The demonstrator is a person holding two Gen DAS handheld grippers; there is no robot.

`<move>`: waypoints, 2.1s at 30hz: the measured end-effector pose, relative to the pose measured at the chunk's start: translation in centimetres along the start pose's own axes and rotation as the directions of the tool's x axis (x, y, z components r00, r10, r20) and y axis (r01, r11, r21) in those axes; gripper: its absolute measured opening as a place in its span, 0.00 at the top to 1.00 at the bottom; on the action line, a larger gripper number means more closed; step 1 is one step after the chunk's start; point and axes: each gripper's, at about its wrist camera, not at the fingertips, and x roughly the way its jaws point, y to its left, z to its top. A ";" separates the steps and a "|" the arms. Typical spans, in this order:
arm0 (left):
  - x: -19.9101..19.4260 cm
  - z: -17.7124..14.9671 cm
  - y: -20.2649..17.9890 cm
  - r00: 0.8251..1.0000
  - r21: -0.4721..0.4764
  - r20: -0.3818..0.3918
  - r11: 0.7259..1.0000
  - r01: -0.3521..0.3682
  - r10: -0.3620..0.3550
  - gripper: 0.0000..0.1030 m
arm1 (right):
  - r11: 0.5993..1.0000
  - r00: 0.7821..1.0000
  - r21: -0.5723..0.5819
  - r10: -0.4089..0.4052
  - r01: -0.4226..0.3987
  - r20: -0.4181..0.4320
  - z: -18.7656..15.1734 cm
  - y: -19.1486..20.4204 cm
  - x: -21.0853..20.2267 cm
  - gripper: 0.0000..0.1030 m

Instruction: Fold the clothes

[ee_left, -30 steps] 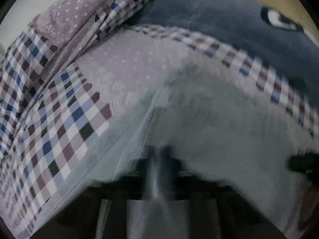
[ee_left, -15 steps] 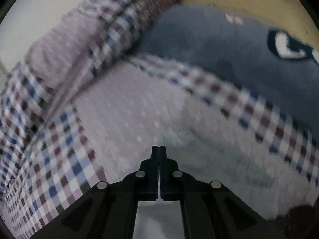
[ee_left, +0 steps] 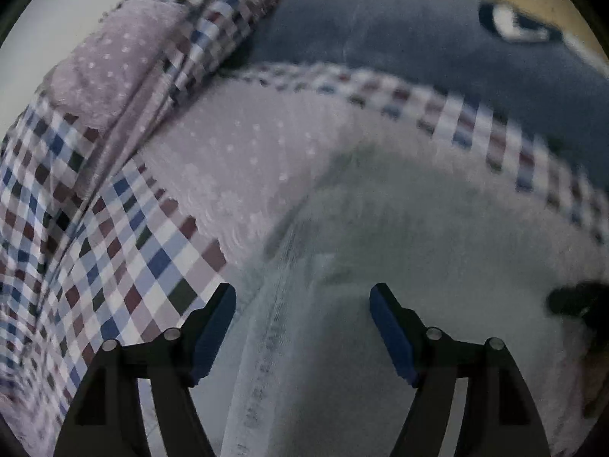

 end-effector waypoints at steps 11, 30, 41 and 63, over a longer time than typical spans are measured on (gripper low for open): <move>-0.5 3.8 1.2 0.989 -0.171 0.124 0.983 -0.063 0.085 1.00 | 1.000 1.000 -0.027 0.006 -0.006 0.017 -0.1 0.3 -0.1 0.99; 1.0 1.1 0.5 0.999 -0.007 0.016 0.999 0.035 -0.035 0.62 | 1.000 1.000 -0.014 0.020 -0.020 0.010 -0.1 0.0 0.1 0.99; 0.5 3.8 -0.6 0.988 -0.011 0.105 0.994 -0.110 0.110 0.98 | 0.998 0.999 -0.058 0.006 -0.004 0.037 -0.4 0.8 -0.2 1.00; -3.1 1.7 0.0 0.971 -0.151 0.202 0.983 -0.100 0.130 0.19 | 0.998 0.998 0.052 -0.042 0.039 0.056 0.2 -1.3 -0.1 0.66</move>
